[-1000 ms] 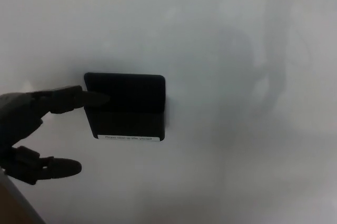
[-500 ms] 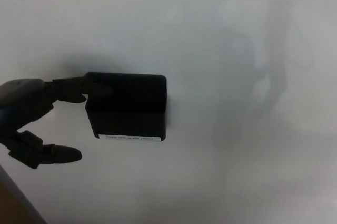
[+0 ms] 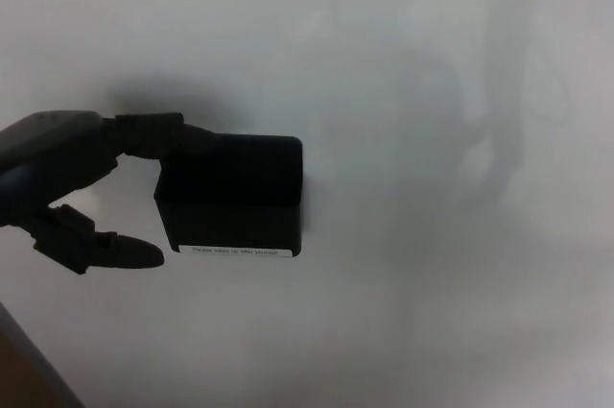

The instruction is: A magnetic marker holder is on the left hand side of the white board, the robot put the index and middle finger into the opening of the container and pull off the magnetic holder and hand it to a human on the left hand side.

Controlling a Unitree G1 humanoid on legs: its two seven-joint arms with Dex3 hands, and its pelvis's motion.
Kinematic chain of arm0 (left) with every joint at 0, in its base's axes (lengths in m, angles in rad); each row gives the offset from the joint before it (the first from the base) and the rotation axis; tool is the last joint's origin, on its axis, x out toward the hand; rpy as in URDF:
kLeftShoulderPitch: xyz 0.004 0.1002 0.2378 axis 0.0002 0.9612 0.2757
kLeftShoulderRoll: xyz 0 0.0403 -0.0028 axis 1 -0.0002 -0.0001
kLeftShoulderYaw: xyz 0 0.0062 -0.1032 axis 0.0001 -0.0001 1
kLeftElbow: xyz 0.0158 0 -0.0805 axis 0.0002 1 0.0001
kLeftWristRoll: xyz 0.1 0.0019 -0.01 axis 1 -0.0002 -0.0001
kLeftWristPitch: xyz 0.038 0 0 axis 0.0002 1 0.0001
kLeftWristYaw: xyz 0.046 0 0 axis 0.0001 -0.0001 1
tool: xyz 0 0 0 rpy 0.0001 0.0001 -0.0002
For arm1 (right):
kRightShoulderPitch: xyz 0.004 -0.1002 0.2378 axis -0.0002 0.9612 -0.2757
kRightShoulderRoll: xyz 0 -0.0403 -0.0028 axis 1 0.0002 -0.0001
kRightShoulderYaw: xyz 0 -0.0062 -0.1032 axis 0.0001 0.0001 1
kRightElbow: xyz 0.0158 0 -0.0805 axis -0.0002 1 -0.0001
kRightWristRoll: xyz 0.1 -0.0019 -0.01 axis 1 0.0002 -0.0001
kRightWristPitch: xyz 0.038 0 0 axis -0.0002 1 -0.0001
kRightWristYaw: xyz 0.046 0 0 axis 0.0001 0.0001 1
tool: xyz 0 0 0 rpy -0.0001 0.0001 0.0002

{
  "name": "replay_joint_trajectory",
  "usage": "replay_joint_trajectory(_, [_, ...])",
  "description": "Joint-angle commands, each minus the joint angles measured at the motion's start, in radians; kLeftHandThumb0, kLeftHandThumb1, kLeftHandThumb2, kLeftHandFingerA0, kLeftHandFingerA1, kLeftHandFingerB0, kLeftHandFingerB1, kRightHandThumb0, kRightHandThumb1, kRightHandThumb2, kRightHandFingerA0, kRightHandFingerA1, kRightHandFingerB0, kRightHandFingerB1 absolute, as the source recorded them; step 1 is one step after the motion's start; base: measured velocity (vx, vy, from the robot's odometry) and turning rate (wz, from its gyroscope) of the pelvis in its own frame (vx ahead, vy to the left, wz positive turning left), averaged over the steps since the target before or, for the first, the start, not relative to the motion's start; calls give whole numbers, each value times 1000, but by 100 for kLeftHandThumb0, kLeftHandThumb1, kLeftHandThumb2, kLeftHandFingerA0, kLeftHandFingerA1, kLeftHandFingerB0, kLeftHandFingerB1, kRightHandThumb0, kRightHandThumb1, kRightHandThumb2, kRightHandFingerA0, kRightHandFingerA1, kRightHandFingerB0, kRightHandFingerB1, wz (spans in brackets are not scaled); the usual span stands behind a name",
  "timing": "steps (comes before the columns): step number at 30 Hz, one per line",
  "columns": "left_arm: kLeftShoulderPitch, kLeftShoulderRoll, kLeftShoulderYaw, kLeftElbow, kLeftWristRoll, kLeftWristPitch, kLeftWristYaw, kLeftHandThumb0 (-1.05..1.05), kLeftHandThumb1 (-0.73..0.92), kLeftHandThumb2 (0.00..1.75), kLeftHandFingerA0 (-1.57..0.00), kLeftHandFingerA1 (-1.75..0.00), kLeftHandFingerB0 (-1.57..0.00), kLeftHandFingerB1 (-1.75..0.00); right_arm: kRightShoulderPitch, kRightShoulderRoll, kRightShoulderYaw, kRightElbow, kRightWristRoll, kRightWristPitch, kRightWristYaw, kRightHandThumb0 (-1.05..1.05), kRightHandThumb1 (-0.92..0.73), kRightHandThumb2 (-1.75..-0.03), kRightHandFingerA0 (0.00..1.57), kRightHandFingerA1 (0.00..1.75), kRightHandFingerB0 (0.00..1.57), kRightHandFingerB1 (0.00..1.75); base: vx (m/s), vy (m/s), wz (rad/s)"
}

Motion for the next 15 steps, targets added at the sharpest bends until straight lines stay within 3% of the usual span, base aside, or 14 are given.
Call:
replay_joint_trajectory(1, [-31, -1, -13, 16, 22, 41, -16, -69, 45, 76, -31, -45, -25, -40, -4, -23, 7, 4, -17, -11, -28, -54, -73, -62, 67, 47, 41, 37, 0, 0, 0])
replay_joint_trajectory(2, [-33, -1, -19, 20, 30, 40, -15, -70, 46, 77, -32, -45, -25, -40, -2, -24, 9, 5, -18, -13, -30, -58, -59, -89, 60, 60, 36, 50, 0, 0, 0])
replay_joint_trajectory(8, [-45, -2, -43, 59, 54, 48, -14, -71, 47, 77, -31, -45, -24, -39, -3, -29, 23, 13, -35, -17, -48, -58, -60, -89, 60, 60, 36, 51, 0, 0, 0])
replay_joint_trajectory(9, [-49, -5, -47, 68, 55, 51, -13, -64, 56, 57, -35, -36, -28, -30, -3, -29, 24, 14, -33, -19, -49, -58, -59, -88, 60, 60, 37, 51, 0, 0, 0])
replay_joint_trajectory(15, [-68, -21, -61, 116, 62, 57, -6, -66, 56, 58, -34, -35, -28, -30, -2, -28, 22, 12, -29, -21, -46, -58, -59, -89, 60, 60, 37, 51, 0, 0, 0])
